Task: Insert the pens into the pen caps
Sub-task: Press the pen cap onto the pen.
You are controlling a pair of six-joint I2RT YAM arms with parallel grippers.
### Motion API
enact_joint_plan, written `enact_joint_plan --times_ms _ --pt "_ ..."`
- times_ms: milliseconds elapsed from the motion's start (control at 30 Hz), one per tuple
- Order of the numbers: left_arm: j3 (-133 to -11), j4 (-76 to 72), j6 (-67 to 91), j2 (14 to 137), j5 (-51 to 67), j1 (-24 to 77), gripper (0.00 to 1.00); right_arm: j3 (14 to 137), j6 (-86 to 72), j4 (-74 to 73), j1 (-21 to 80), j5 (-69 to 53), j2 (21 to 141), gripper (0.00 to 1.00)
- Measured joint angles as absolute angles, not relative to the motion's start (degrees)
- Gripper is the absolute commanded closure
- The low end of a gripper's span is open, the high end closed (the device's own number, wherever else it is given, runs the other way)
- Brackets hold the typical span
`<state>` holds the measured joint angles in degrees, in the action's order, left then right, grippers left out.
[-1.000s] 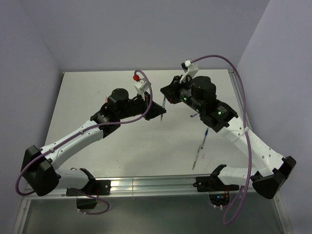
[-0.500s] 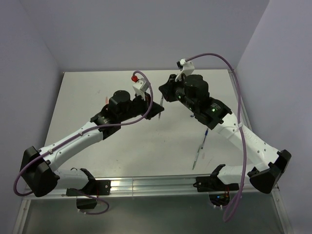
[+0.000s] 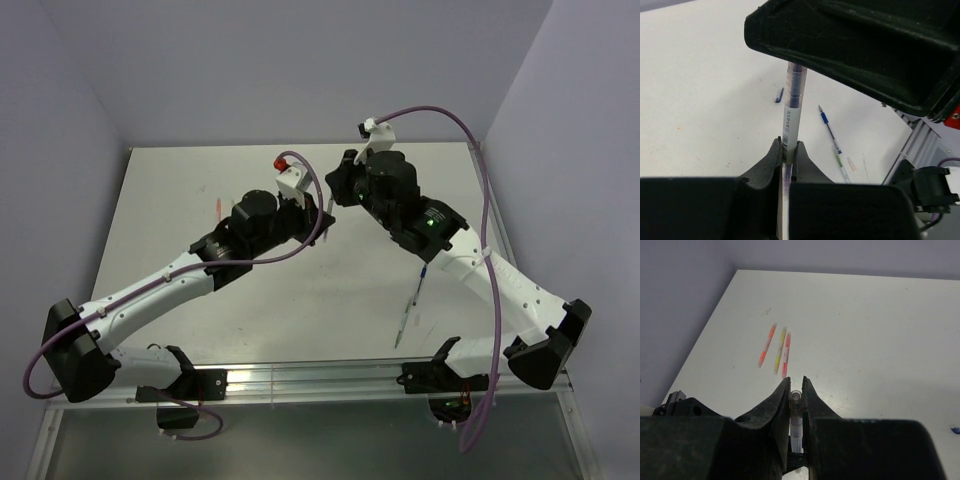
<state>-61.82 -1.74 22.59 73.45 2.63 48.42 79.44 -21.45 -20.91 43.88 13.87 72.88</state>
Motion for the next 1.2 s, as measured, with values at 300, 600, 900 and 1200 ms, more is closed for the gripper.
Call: enact_joint_plan --times_ms 300,600,900,1200 --pt "-63.4 0.1 19.3 73.9 -6.9 51.5 1.00 82.9 -22.9 -23.7 45.5 19.1 75.5 1.00" --pt "-65.7 1.9 16.8 75.9 -13.3 53.9 1.00 84.9 -24.4 -26.3 47.1 24.6 77.3 1.00" --pt "-66.6 2.1 15.6 76.9 -16.9 55.1 1.00 86.1 -24.9 -27.2 47.6 27.0 78.5 1.00" --pt "-65.0 2.0 18.7 73.6 -4.3 50.2 1.00 83.6 -23.0 -22.5 47.6 23.4 76.3 1.00"
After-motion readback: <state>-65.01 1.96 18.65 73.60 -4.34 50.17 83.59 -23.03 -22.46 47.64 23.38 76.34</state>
